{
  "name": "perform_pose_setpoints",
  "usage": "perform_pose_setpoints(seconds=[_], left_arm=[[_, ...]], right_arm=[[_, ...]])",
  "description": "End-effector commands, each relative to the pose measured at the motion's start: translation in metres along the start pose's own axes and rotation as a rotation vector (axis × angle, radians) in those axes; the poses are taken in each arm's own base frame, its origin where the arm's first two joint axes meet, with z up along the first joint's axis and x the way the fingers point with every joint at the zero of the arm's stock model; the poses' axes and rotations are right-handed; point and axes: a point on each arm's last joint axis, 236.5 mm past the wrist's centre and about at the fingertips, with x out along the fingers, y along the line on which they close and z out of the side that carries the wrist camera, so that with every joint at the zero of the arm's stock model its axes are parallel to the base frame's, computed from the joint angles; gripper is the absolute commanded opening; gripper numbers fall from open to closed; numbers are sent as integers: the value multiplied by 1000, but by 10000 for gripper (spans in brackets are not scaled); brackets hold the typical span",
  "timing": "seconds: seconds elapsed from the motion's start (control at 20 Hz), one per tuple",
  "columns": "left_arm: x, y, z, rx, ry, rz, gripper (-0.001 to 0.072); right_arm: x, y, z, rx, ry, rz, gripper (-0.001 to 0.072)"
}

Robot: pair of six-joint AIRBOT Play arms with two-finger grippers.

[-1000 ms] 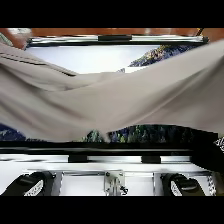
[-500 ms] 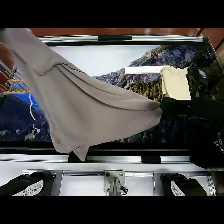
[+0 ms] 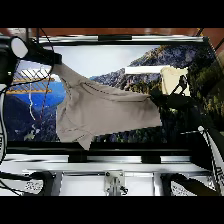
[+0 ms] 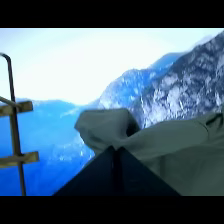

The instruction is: Fold the shirts.

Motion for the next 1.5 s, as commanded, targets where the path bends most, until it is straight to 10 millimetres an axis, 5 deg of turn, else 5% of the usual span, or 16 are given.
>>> perform_pose_setpoints(seconds=[0.0,0.05,0.1,0.2,0.35,0.45,0.55,0.7,0.95,1.25,1.45], left_arm=[[39,-22,-62,-48,254,-78,120],[39,-28,-80,-52,330,-98,390],[34,-27,-95,-48,395,-100,568],[9,-17,-124,-51,539,-103,581],[-30,4,-148,-189,641,-136,571],[-39,9,-171,-338,644,-178,571],[-43,2,-227,-433,697,-201,571],[-50,-22,-301,-541,680,-271,571],[-42,-32,-354,-671,649,-324,526],[-24,-14,-371,-651,659,-304,527],[0,-19,-372,-688,652,-329,526]], right_arm=[[19,-14,-9,12,34,-27,419],[12,-12,-9,-62,48,-24,512],[0,-8,-8,-139,63,-21,512],[-34,-12,-1,-263,105,-61,512],[-99,-65,8,-351,186,-259,511],[-130,-98,-3,-336,281,-333,511],[-144,-109,-20,-343,391,-303,511],[-146,-95,-42,-349,476,-179,511],[-138,-91,-49,-322,476,-143,511],[-130,-92,-62,-281,551,-118,510],[-118,-97,-65,-245,580,-112,511]])
